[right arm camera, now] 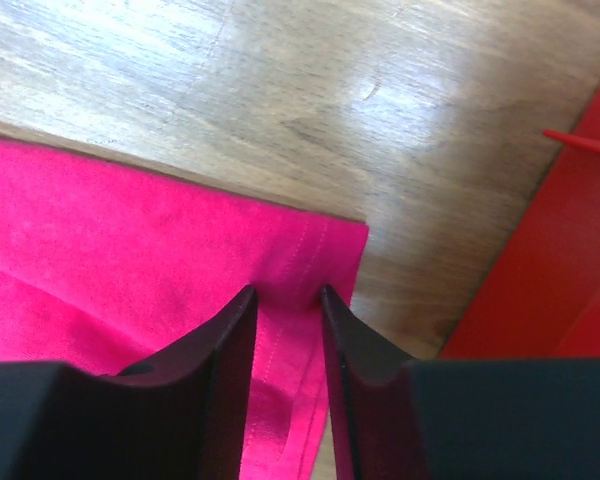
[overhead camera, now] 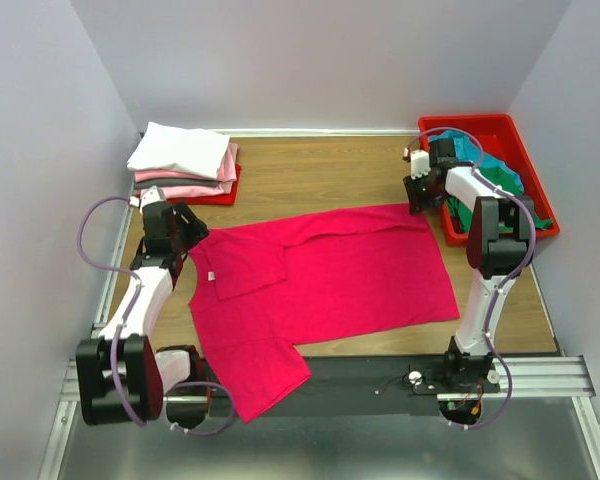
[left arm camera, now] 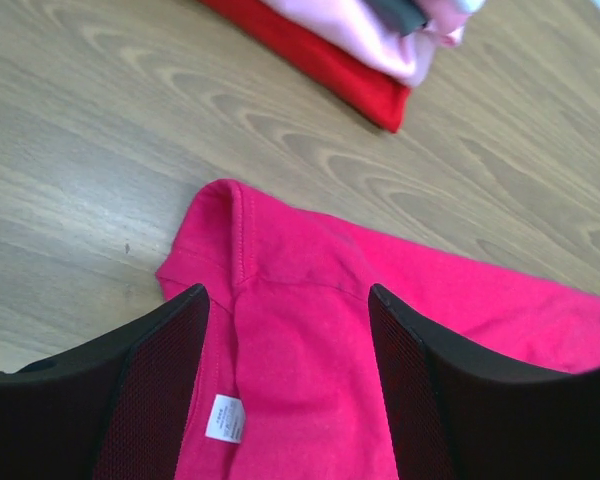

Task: Fold and stack the t-shirts
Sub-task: Fold the tshirt

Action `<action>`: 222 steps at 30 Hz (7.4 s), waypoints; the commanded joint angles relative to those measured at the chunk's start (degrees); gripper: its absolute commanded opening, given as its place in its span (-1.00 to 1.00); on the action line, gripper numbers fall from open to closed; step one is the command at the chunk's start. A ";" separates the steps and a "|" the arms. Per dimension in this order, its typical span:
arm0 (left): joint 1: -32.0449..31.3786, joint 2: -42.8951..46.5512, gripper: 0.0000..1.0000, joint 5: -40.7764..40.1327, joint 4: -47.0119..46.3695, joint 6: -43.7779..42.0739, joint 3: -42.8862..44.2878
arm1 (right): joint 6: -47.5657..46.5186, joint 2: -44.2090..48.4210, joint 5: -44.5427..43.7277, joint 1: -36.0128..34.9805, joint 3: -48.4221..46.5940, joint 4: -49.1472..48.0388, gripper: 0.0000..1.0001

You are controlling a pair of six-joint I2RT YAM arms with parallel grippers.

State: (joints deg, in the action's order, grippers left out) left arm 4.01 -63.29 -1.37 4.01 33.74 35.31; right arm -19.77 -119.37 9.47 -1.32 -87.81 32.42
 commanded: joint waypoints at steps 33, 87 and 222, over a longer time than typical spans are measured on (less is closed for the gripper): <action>1.88 -23.81 -0.62 -1.27 -9.20 6.08 5.91 | 0.26 -0.69 2.13 0.00 -2.01 -1.93 -0.72; 5.31 -17.05 0.34 7.51 -4.28 1.95 10.57 | -4.13 7.38 -0.61 -0.35 -2.55 -2.02 0.15; -95.50 -22.14 -0.57 -1.45 40.98 11.35 10.30 | -18.64 47.21 31.57 -3.51 37.10 0.80 0.96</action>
State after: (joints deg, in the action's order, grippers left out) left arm -90.85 -85.21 -2.90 44.60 44.95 46.17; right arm -39.00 -71.72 41.19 -5.26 -51.33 33.52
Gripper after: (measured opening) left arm 0.274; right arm 0.980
